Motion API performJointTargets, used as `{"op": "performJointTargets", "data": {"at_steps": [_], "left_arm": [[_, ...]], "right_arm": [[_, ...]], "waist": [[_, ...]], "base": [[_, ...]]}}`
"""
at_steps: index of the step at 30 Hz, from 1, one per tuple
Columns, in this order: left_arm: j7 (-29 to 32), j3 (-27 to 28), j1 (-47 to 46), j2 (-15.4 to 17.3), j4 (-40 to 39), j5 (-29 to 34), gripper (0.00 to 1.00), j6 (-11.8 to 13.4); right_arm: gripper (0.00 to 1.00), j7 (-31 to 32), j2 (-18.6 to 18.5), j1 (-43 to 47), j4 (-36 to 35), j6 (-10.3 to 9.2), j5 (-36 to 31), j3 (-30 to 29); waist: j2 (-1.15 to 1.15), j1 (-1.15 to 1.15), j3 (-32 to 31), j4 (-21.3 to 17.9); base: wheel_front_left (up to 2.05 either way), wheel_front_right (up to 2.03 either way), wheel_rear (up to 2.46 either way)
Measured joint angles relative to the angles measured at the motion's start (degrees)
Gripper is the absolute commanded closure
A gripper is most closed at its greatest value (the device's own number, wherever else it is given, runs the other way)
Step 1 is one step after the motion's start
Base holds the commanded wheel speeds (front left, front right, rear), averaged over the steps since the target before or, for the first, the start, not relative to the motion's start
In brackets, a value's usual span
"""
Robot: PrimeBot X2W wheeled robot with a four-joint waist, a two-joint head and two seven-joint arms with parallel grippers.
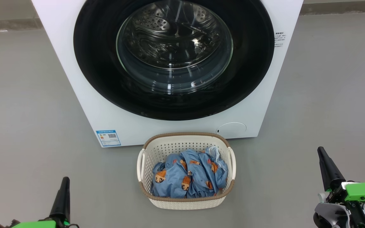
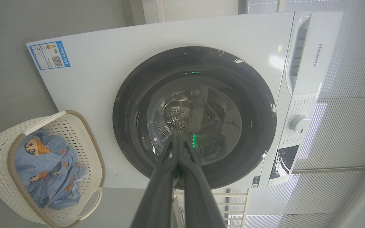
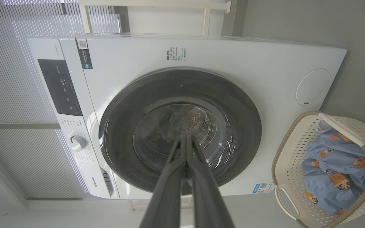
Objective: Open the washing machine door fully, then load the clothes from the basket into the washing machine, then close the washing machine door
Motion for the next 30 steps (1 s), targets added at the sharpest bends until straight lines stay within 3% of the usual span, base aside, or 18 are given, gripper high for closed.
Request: {"op": "performJointTargets", "data": {"at_steps": [30], "left_arm": [[0.0,0.0,0.0,-0.01,0.0,0.0,1.0,0.0]], "right_arm": [[1.0,0.41,0.43,0.0,0.01,0.0,-0.33,-0.07]], "waist": [[0.0,0.0,0.0,0.0]], "base": [[0.0,0.0,0.0]]}}
